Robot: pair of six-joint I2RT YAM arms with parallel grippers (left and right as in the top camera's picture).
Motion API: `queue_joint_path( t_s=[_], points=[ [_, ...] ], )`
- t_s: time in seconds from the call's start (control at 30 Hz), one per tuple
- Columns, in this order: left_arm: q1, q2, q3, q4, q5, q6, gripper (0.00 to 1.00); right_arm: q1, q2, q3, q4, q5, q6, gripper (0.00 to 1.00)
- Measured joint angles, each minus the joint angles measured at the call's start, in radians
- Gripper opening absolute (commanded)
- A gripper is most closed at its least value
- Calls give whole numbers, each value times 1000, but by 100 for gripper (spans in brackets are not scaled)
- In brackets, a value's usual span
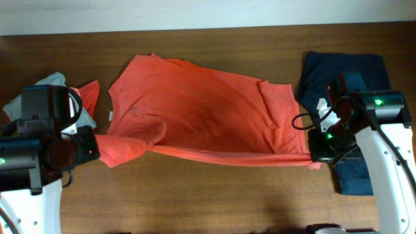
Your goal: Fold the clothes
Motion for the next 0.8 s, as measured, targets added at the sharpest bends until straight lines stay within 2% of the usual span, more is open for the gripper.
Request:
queue_joint_path(
  t_s=[0.27, 0.8],
  points=[
    [0, 79, 0, 119, 0, -3, 0, 0, 95, 0, 111, 9, -1, 10],
    [0, 553, -2, 307, 40, -3, 0, -1, 451, -3, 312, 73, -5, 7]
  ],
)
